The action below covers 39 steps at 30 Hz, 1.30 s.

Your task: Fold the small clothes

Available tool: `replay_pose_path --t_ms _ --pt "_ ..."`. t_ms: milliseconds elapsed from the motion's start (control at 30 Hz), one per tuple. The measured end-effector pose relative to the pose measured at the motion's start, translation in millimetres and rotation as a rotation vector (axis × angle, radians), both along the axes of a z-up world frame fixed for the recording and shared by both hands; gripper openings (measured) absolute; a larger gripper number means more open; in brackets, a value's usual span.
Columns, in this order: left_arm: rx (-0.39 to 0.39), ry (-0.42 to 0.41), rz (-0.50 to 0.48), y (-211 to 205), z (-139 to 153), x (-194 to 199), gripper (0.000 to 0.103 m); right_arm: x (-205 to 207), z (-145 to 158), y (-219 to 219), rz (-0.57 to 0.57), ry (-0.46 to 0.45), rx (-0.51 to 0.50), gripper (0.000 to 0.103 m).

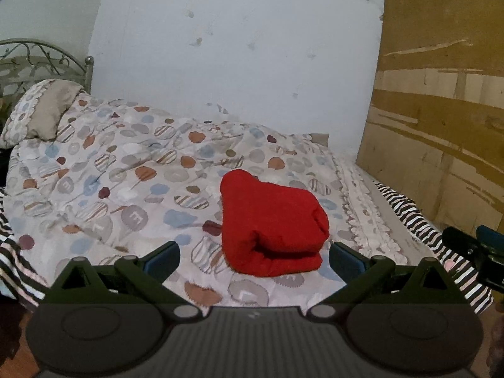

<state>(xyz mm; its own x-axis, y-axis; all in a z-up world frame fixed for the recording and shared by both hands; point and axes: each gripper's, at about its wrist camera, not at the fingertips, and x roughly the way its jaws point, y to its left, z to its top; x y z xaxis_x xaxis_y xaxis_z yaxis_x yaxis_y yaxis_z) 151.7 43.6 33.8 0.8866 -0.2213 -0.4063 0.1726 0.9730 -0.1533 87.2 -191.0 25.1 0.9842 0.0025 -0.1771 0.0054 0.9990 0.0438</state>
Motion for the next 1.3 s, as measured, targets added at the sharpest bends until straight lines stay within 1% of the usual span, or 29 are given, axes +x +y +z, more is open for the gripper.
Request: replay_pose_path --t_ms 167,400,1300 --pt "0.034 0.013 0.01 -2 -18 -9 0.103 -13 -22 1 0.017 0.051 0.032 0.103" --pt "0.018 0.041 0.033 2 -27 -11 0.103 -16 -37 5 0.011 0.098 0.027 0.103" --pt "0.029 0.067 0.057 9 -32 -10 0.103 -15 -43 1 0.0 0.114 0.029 0.103"
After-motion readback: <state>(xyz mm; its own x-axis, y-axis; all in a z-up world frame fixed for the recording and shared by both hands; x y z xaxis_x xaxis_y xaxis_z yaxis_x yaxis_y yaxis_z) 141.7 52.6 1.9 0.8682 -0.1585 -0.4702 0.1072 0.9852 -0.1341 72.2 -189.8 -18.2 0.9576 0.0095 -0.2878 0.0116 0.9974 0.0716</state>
